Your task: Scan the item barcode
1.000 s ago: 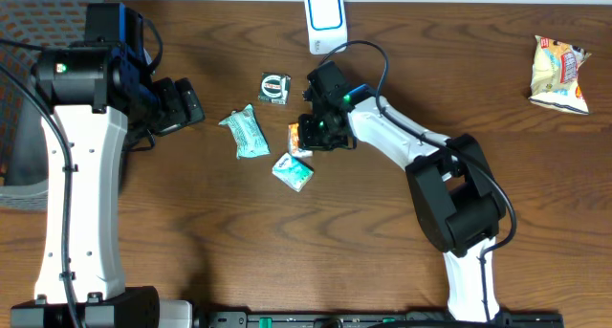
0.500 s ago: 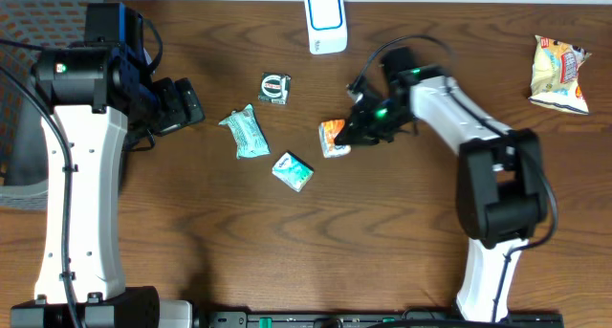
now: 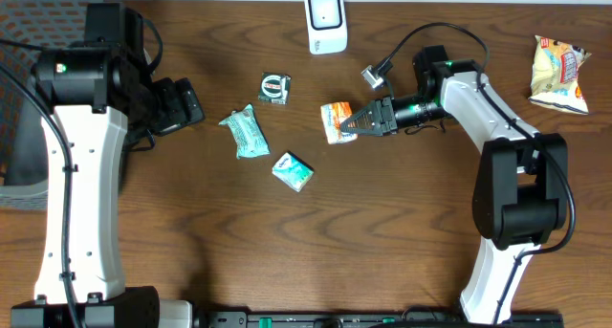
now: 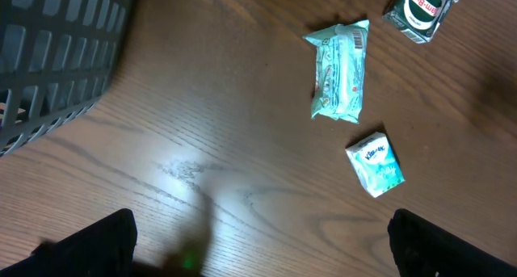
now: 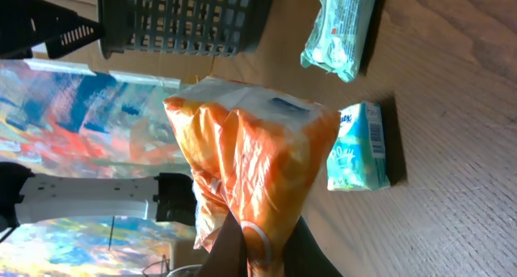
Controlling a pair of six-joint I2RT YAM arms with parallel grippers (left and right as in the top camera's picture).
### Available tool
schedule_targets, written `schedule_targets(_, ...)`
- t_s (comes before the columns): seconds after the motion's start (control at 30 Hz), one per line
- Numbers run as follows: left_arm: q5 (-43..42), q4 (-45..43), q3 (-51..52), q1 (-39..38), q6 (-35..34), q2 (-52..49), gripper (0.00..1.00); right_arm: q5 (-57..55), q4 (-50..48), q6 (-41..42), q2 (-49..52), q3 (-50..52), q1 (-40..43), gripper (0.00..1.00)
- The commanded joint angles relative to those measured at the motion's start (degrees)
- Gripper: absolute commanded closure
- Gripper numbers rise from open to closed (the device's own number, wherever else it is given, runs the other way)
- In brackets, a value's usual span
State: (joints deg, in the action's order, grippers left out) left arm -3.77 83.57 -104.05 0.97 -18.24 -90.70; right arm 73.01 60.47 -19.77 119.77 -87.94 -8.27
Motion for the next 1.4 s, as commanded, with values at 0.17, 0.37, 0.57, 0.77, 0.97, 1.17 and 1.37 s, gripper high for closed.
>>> schedule_targets(0.17, 0.1, 0.2, 0.3, 0.1, -0.7, -0.1, 0.02, -28.1, -0.1, 11.0, -1.0, 0.2, -2.0, 0.99)
schedule_targets(0.37, 0.1, 0.2, 0.3, 0.1, -0.7, -0.1, 0.02, -61.8, 0.6, 26.7, -1.0, 0.4, -5.1, 0.99)
schedule_targets(0.57, 0.1, 0.2, 0.3, 0.1, -0.7, -0.1, 0.03, -74.0, 0.3, 26.8, -1.0, -0.3, -7.0, 0.93)
schedule_targets(0.77, 0.1, 0.2, 0.3, 0.1, -0.7, -0.1, 0.02, -77.4, 4.3, 26.8, -1.0, -4.7, -7.1, 0.52)
schedule_targets(0.97, 0.1, 0.2, 0.3, 0.1, -0.7, -0.1, 0.02, -76.0, 12.3, 26.9, -1.0, -12.4, -7.9, 0.54)
schedule_targets(1.17, 0.1, 0.2, 0.3, 0.1, -0.7, -0.1, 0.02, -73.5, 12.8, 26.9, -0.8, -12.6, -12.6, 0.57)
schedule_targets(1.37, 0.1, 0.2, 0.3, 0.1, -0.7, -0.1, 0.02, -86.7, 5.1, 33.8, -0.6, -5.9, -19.4, 0.42)
